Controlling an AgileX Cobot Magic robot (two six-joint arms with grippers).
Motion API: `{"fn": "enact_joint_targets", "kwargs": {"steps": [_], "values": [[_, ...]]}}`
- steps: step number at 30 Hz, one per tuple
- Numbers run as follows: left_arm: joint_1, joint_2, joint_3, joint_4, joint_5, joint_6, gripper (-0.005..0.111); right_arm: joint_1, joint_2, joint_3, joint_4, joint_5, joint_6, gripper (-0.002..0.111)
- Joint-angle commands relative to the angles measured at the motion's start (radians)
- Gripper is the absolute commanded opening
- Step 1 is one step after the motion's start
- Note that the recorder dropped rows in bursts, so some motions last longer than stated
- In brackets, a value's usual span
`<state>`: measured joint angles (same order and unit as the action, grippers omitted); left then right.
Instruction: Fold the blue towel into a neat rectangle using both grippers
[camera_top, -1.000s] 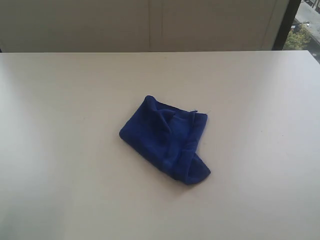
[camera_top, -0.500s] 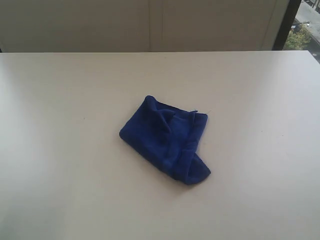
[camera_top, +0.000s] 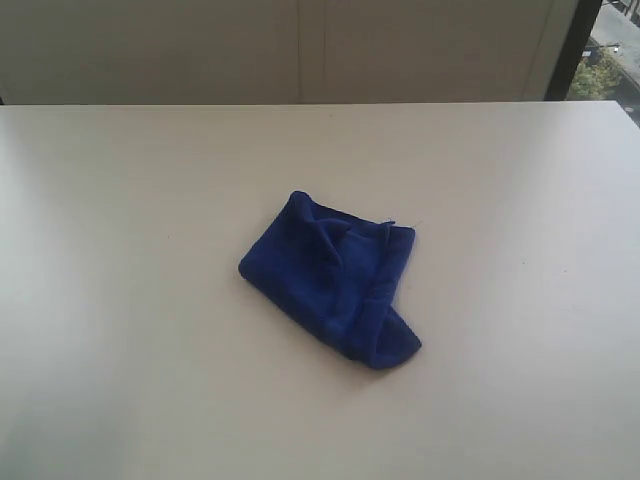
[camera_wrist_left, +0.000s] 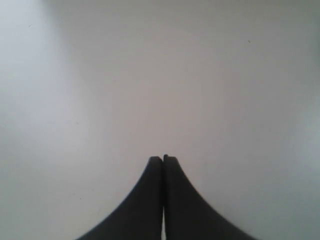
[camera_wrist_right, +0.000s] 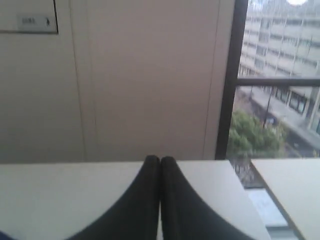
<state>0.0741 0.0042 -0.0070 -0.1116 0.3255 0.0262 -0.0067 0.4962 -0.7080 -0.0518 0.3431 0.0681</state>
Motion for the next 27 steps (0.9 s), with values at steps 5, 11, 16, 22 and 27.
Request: {"fn": "enact_joint_targets", "kwargs": {"steps": [5, 11, 16, 22, 27], "values": [[-0.006, -0.004, 0.007, 0.000, 0.007, 0.001, 0.000, 0.000, 0.465, -0.182, 0.153, 0.295, -0.076, 0.000], [-0.006, -0.004, 0.007, 0.000, 0.007, 0.001, 0.000, 0.063, 0.786, -0.261, 0.413, 0.294, -0.261, 0.000], [-0.006, -0.004, 0.007, 0.000, 0.007, 0.001, 0.000, 0.211, 1.006, -0.338, 0.444, 0.221, -0.279, 0.000], [-0.006, -0.004, 0.007, 0.000, 0.007, 0.001, 0.000, 0.316, 1.244, -0.454, 0.456, 0.133, -0.281, 0.000], [-0.006, -0.004, 0.007, 0.000, 0.007, 0.001, 0.000, 0.324, 1.430, -0.540, 0.492, 0.062, -0.274, 0.016]]}}
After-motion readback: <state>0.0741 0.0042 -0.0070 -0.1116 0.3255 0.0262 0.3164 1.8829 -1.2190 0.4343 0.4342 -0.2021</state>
